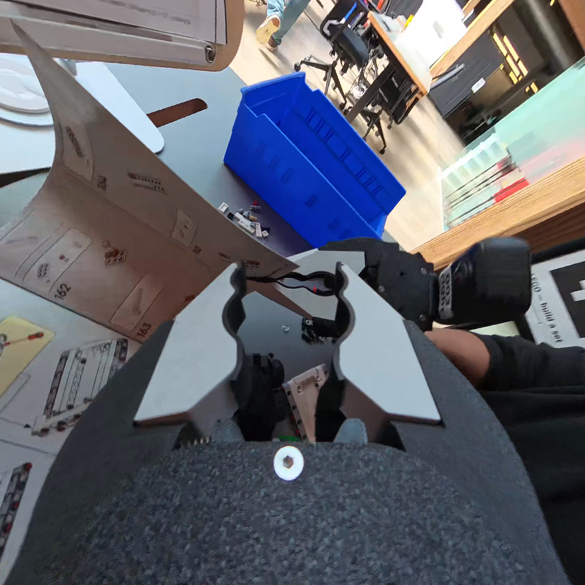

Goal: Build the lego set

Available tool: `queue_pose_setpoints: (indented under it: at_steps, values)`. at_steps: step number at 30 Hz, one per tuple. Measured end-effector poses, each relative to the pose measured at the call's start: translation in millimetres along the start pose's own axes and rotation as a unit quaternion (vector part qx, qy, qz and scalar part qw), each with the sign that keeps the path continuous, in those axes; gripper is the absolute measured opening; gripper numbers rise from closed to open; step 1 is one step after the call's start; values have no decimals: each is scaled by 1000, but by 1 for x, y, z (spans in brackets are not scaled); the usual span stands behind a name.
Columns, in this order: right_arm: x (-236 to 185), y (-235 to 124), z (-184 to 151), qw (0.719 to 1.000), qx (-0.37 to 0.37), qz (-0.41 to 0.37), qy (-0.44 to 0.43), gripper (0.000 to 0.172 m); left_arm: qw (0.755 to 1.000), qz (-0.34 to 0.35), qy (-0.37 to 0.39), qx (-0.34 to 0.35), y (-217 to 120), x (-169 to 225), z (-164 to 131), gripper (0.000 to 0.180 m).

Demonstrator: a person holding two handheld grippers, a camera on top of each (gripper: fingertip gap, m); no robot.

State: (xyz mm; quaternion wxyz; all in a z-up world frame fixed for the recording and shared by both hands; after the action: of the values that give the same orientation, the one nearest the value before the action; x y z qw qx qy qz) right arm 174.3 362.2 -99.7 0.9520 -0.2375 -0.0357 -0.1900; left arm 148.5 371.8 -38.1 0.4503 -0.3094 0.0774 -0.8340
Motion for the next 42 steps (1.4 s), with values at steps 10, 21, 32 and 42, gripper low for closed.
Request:
queue_pose_setpoints:
  at_steps: [10,21,32,42]
  values:
    - [-47,8,-5,961,-41,-67,-265,0,990,2,-143,-4,-27,-51,-25,0]
    - [-31,-7,48,910,10,327,255,81,990,-98,-88,42,-22,-43,-14,0]
    - [-31,21,30,853,-22,427,301,30,986,-138,-65,63,-11,-38,-6,0]
    - [-17,17,34,798,5,471,375,29,985,-151,-49,71,-4,-39,-6,0]
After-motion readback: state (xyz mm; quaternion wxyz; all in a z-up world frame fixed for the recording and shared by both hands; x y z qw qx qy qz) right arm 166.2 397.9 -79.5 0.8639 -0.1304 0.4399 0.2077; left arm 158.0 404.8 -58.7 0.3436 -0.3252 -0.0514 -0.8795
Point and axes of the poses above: each gripper's, where its closed fingertips meet, y out along the fingers, z out of its top, x = y × z across the jaws, the point moved 1 cm from there along -y, back along the fingers, and after that the axes turned 7 degrees about y, right-handed, at the moved point
